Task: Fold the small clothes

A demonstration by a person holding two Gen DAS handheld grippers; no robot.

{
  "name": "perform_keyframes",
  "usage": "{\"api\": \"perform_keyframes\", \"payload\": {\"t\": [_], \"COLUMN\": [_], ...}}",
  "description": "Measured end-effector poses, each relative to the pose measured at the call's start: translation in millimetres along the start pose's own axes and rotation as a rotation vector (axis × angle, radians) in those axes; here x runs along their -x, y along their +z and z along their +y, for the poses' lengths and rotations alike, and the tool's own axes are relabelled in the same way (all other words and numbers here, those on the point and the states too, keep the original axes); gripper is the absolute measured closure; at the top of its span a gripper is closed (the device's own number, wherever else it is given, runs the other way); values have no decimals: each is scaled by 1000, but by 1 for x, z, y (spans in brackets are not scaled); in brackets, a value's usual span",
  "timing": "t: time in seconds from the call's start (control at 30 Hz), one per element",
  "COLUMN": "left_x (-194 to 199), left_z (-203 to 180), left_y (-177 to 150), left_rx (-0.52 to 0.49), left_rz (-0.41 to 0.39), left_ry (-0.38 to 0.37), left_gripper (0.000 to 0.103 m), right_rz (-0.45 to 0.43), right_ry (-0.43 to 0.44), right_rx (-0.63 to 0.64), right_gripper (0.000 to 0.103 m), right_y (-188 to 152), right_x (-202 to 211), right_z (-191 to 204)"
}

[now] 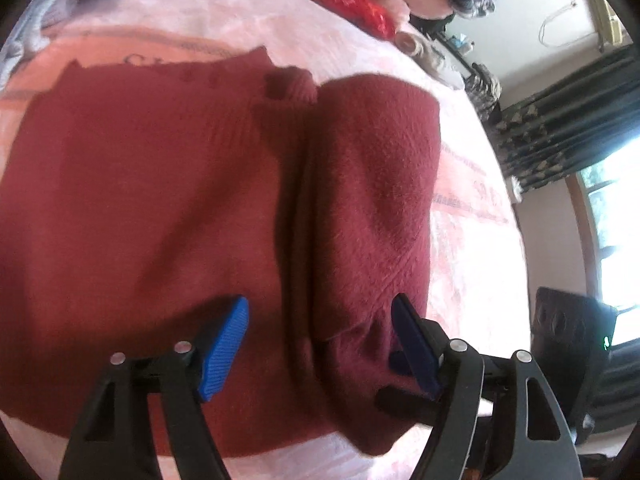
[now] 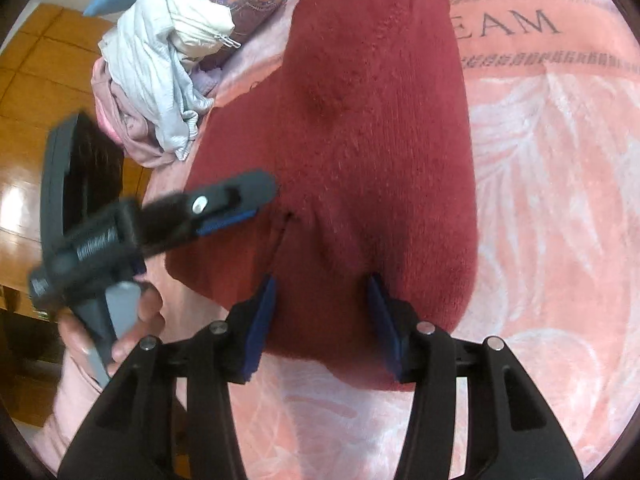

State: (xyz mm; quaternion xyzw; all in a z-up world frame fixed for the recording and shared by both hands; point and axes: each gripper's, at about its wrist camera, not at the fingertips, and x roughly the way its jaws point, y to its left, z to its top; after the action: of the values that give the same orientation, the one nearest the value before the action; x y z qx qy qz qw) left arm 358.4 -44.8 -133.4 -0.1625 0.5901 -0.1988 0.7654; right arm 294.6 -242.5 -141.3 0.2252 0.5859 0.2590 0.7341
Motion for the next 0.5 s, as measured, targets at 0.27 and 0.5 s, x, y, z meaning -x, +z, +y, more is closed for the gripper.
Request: {"api": "perform_keyframes", "payload": {"t": [0.27, 0.5], "left_x": [-22, -15], "left_z": [-6, -4], "left_y": [2, -6], "left_rx": [-33, -33], "left_rz": [18, -42], "left_ry": [31, -6], "left_gripper": [47, 87], "right_rz": [10, -9], "right_ry": [-27, -95], "right_rx": [29, 2], "right_gripper": [55, 49], "right_y": [-2, -6], "right_x": [6, 23], "right_z": [-3, -11]}}
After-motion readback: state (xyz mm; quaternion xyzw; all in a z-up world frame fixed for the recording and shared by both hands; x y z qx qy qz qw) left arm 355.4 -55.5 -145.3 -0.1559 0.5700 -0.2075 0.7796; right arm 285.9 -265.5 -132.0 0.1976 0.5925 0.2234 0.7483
